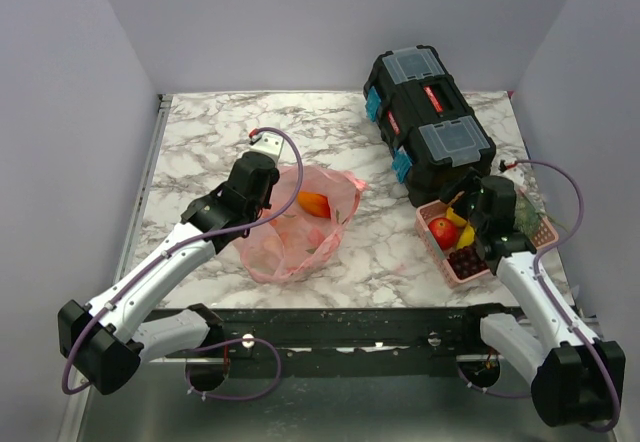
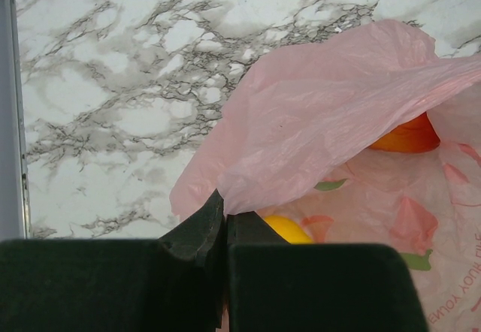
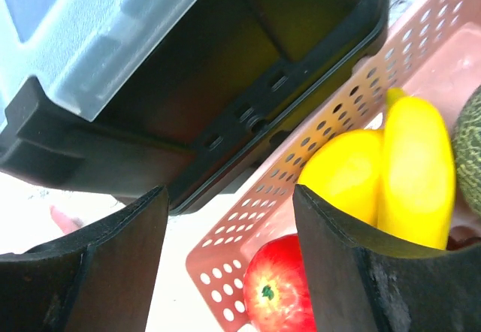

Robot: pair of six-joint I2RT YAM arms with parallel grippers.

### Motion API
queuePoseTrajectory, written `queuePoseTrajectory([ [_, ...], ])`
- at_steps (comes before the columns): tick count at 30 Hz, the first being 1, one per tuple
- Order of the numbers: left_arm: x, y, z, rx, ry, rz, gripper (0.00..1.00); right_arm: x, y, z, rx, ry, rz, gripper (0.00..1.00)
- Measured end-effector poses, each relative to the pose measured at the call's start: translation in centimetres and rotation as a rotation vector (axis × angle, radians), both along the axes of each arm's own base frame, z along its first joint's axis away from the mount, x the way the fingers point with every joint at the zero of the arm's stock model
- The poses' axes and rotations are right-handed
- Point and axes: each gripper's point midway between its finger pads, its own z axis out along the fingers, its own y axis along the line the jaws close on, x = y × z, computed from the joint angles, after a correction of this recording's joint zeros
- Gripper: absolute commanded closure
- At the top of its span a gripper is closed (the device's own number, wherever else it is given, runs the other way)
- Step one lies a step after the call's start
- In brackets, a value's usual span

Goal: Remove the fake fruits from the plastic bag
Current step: Place the fake fruit in the bin, then take out the fake fruit from the plastic bag.

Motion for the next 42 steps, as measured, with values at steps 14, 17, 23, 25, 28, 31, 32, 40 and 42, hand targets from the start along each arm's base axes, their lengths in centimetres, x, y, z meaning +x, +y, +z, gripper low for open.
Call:
queuePoseTrajectory([
  [14, -1.6, -3.4, 0.4, -0.102, 0.041, -0.204, 1.0, -2.7, 9.1, 5.1, 0.168, -0.158, 0.529, 0.23],
  [17, -2.2, -4.3, 1.0, -0.142, 0.031, -0.268, 1.0, -4.2, 11.5, 7.0, 0.198, -0.217, 0.667, 0.22],
  [23, -3.1, -5.8, 1.7, -0.19, 0.023, -0.364, 1.0, -7.0, 15.4, 12.4, 0.221, -0.362, 0.888, 0.2],
  [25, -3.2, -6.1, 1.7, -0.199, 0.028, -0.383, 1.0, -7.7, 16.4, 14.5, 0.229, -0.423, 0.945, 0.2],
  [28, -3.5, -6.6, 1.7, -0.213, 0.034, -0.41, 1.0, -8.8, 18.7, 16.3, 0.253, -0.473, 1.039, 0.2],
  [31, -3.7, -6.9, 1.8, -0.223, 0.035, -0.427, 1.0, -11.0, 23.1, 16.2, 0.278, -0.445, 1.181, 0.2],
  [32, -3.7, -7.0, 1.8, -0.222, 0.036, -0.43, 1.0, -11.8, 24.8, 15.8, 0.278, -0.423, 1.223, 0.21],
  [40, -3.7, -7.0, 1.7, -0.218, 0.037, -0.433, 1.0, -14.5, 33.7, 11.1, 0.14, -0.288, 1.32, 0.32],
  [42, -3.7, -6.9, 1.7, -0.217, 0.037, -0.433, 1.0, -13.7, 34.6, 9.7, 0.078, -0.263, 1.284, 0.34],
])
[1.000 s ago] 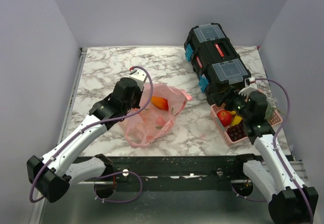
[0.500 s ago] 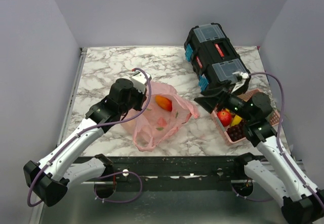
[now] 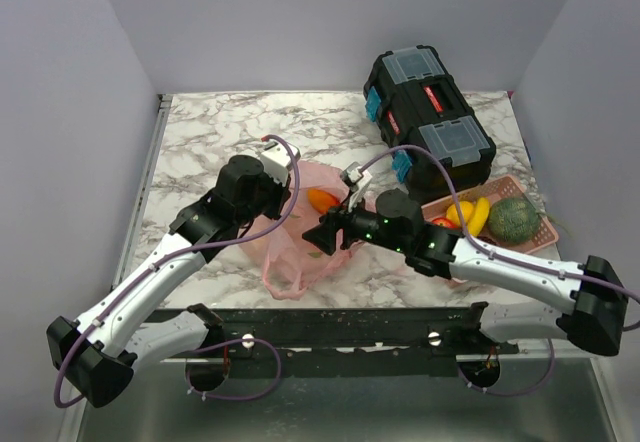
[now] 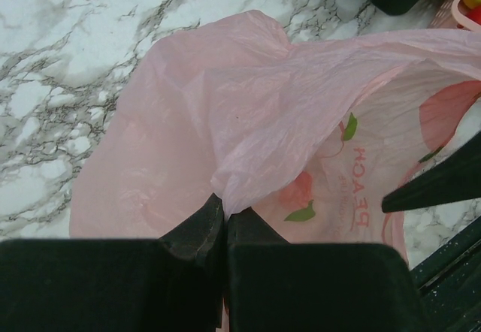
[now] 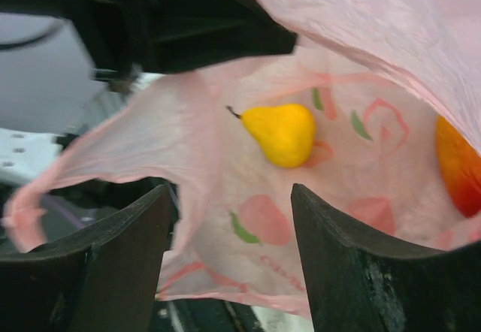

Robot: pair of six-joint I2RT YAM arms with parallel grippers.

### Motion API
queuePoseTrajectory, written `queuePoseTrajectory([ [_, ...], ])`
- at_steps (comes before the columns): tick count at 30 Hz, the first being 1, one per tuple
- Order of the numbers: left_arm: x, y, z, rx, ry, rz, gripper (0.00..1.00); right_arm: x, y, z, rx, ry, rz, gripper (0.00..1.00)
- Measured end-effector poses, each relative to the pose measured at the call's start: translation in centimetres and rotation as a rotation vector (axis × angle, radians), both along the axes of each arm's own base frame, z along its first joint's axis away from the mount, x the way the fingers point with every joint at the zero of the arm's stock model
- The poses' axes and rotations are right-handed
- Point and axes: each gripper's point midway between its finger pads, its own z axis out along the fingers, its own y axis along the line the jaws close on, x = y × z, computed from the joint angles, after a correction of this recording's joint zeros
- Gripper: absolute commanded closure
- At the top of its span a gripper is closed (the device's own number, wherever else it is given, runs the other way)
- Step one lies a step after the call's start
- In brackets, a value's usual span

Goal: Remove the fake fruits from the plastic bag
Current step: Take out the fake fruit from the plastic bag.

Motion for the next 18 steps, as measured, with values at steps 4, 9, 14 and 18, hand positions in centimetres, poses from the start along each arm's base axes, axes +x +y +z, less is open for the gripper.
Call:
queuePoseTrajectory([
  [4, 0.0, 0.0, -0.2, 0.004, 0.001, -0.001, 1.0, 1.0, 0.9, -3.4, -0.138, -0.043, -0.088, 0.33],
  [9, 0.0, 0.0, -0.1, 0.004, -0.001, -0.002, 1.0, 2.0, 1.0, -6.0, -0.257, -0.105, -0.191, 0.33],
  [14, -0.1, 0.0, 0.0, 0.002, -0.004, -0.006, 1.0, 5.7, -0.7, -7.4, -0.337, -0.191, -0.387, 0.33],
  [18, -0.1, 0.0, 0.0, 0.0, -0.005, -0.008, 1.0, 7.2, -0.8, -9.1, -0.387, -0.275, -0.429, 0.33],
])
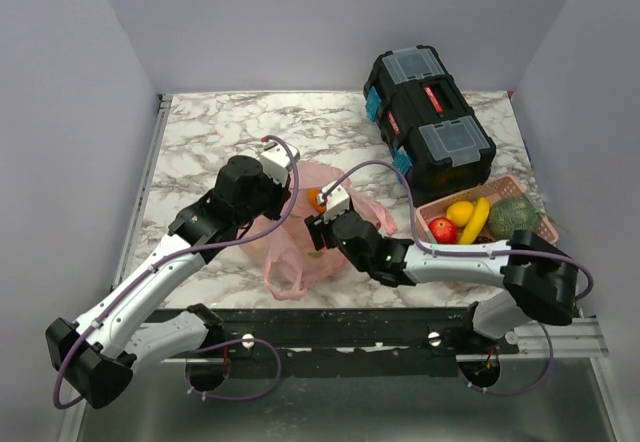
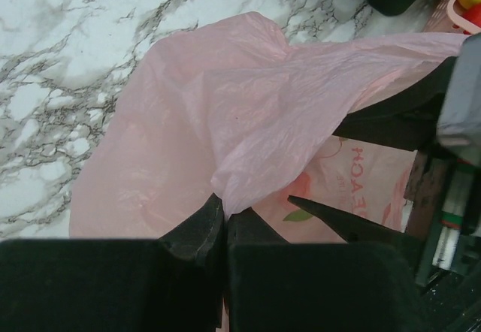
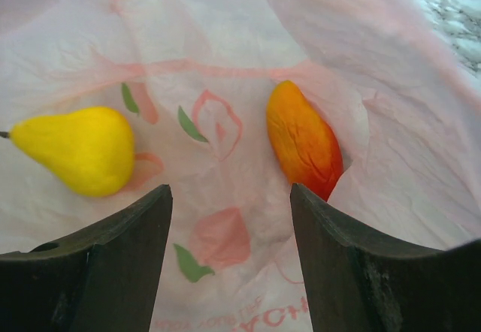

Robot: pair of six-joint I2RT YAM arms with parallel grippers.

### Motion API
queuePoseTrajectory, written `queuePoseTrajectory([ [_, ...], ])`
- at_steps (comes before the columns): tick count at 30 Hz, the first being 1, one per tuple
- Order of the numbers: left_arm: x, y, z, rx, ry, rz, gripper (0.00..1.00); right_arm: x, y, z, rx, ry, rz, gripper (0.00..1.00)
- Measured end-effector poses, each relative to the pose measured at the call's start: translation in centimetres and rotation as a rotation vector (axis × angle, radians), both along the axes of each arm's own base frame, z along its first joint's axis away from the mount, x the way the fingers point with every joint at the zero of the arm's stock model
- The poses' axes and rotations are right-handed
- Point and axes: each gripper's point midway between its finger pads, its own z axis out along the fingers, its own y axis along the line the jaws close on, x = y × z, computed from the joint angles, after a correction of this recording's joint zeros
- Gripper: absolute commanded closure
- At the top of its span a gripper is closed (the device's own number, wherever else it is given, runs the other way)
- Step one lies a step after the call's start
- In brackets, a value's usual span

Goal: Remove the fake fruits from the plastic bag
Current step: Take out the fake fruit from the plastic bag.

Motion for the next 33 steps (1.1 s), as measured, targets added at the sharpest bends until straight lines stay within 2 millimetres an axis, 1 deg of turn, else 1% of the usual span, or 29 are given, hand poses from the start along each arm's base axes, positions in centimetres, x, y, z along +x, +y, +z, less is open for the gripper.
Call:
queuePoseTrajectory([
  [4, 0.0, 0.0, 0.1, -0.002, -0.002, -0.001, 1.0, 1.0, 0.2, -2.1, -0.076, -0.071, 0.003, 0.33],
  [10, 0.0, 0.0, 0.1, -0.003, -0.004, -0.001, 1.0, 2.5, 1.2, -3.9, -0.144, -0.159, -0.002, 0.32],
  [13, 0.0, 0.0, 0.1, -0.003, -0.004, -0.001, 1.0, 3.7, 1.6, -4.7, -0.172, -0.187, -0.021, 0.31],
  [17, 0.0, 0.0, 0.1, -0.003, -0.004, -0.001, 1.0, 5.1, 1.7, -5.3, -0.199, -0.226, -0.055, 0.31],
  [25, 0.0, 0.0, 0.1, -0.003, -0.004, -0.001, 1.0, 7.6, 0.9, -5.9, -0.228, -0.273, -0.144, 0.32],
  [30, 0.0, 0.0, 0.1, -0.002, -0.003, -0.001, 1.0, 8.7, 0.1, -6.5, -0.245, -0.274, -0.171, 0.28],
  [33, 0.0, 0.0, 0.1, -0.002, -0.003, -0.001, 1.0, 9.5, -0.1, -7.1, -0.256, -0.268, -0.185, 0.27],
])
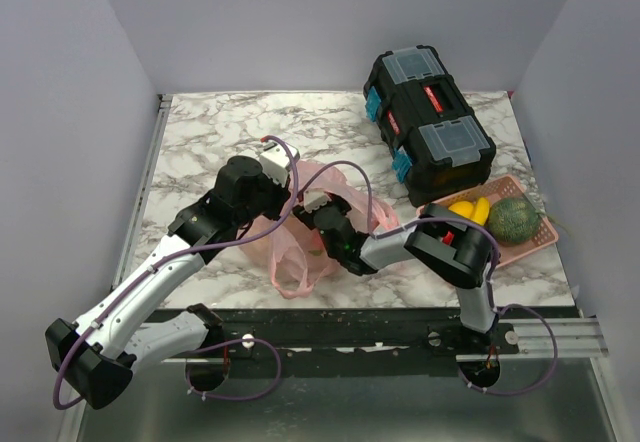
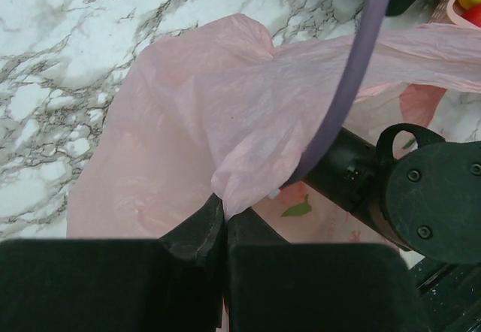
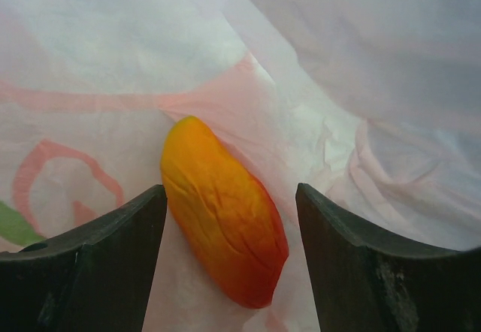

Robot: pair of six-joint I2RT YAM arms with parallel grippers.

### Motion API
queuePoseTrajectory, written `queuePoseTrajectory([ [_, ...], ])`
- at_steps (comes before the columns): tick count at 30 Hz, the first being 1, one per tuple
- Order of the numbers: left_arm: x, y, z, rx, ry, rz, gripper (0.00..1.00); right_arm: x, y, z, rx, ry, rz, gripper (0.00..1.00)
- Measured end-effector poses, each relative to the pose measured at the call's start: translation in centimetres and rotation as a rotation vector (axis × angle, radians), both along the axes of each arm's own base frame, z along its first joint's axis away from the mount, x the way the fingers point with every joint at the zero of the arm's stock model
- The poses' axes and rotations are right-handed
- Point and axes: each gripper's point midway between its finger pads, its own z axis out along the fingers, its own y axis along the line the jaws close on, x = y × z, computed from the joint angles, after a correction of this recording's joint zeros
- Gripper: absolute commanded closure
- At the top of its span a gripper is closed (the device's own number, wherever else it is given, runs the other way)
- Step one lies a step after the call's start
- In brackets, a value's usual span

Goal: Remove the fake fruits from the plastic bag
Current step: Take out the fake fruit from the plastic bag.

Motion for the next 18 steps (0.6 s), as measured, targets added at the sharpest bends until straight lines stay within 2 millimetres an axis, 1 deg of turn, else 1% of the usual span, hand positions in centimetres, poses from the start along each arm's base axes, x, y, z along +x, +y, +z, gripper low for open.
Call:
queuePoseTrajectory([
  [7, 0.0, 0.0, 0.0, 0.0, 0.0, 0.0, 1.0, 1.7, -0.7, -1.9, -0.008, 0.025, -0.036, 0.26],
  [10, 0.0, 0.0, 0.0, 0.0, 0.001, -0.001, 1.0, 2.0, -1.1, -2.7, -0.012, 0.039, -0.045, 0.29],
  [13, 0.0, 0.0, 0.0, 0.0, 0.001, -0.001, 1.0, 2.1, -1.1, -3.4, -0.014, 0.053, -0.04, 0.37],
  [15, 0.0, 0.0, -0.1, 0.002, 0.003, -0.001, 1.0, 2.0, -1.0, -3.6, -0.014, 0.06, -0.034, 0.45],
  [16, 0.0, 0.0, -0.2, 0.003, 0.004, -0.001, 1.0, 2.0, -1.0, -3.6, -0.013, 0.062, -0.033, 0.52],
  [18, 0.0, -0.1, -0.2, 0.003, 0.005, -0.001, 1.0, 2.0, -0.8, -3.6, -0.007, 0.066, -0.029, 0.6],
])
